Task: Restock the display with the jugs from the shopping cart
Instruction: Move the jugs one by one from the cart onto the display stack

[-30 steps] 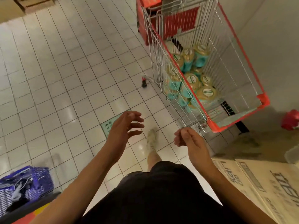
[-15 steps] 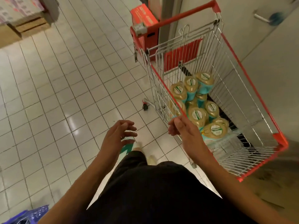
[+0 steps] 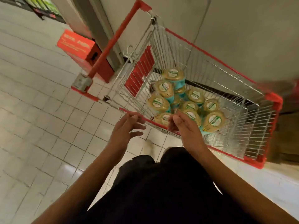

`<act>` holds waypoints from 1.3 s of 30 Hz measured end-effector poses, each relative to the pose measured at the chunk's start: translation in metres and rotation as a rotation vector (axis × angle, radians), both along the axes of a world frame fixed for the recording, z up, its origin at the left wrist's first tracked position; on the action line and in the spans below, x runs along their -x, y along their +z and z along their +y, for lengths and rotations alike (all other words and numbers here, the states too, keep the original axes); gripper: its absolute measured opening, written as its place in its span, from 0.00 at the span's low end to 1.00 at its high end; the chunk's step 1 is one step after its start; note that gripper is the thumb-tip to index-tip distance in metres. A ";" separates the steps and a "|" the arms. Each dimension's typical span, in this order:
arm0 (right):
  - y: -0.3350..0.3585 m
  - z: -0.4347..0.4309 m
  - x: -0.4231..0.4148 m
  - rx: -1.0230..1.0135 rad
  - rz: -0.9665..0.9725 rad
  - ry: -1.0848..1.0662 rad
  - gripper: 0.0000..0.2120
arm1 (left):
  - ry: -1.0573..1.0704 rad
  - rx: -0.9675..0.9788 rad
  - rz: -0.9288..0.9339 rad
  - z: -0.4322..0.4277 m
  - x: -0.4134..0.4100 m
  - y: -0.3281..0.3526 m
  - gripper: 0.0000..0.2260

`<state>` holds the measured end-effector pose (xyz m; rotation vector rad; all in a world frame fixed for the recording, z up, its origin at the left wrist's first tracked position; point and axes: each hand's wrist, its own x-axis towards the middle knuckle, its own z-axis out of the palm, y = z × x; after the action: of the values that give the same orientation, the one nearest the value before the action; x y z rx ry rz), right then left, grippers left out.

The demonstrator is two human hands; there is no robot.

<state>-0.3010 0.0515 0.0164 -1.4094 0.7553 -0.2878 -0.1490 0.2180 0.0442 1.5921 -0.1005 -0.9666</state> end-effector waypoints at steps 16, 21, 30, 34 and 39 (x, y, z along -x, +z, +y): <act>-0.103 -0.141 0.028 -0.339 0.289 -0.749 0.13 | -0.616 -0.270 0.169 -0.279 -0.006 -0.129 0.08; -0.173 -0.155 0.042 -0.488 0.502 -0.878 0.11 | -0.797 -0.391 0.194 -0.357 0.016 -0.203 0.09; -0.296 -0.173 0.064 -0.714 0.742 -1.035 0.18 | -1.039 -0.569 0.099 -0.459 0.074 -0.355 0.07; -0.343 -0.169 0.066 -0.875 0.725 -1.187 0.26 | -1.173 -0.531 -0.008 -0.483 0.094 -0.414 0.15; -0.382 -0.161 0.065 -0.902 0.643 -1.252 0.30 | -1.268 -0.562 0.235 -0.495 0.107 -0.463 0.09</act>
<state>-0.3664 -0.1093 -0.3657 0.0089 1.9536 -0.3641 -0.2559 -0.2773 -0.4189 1.8600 -0.7993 -2.2991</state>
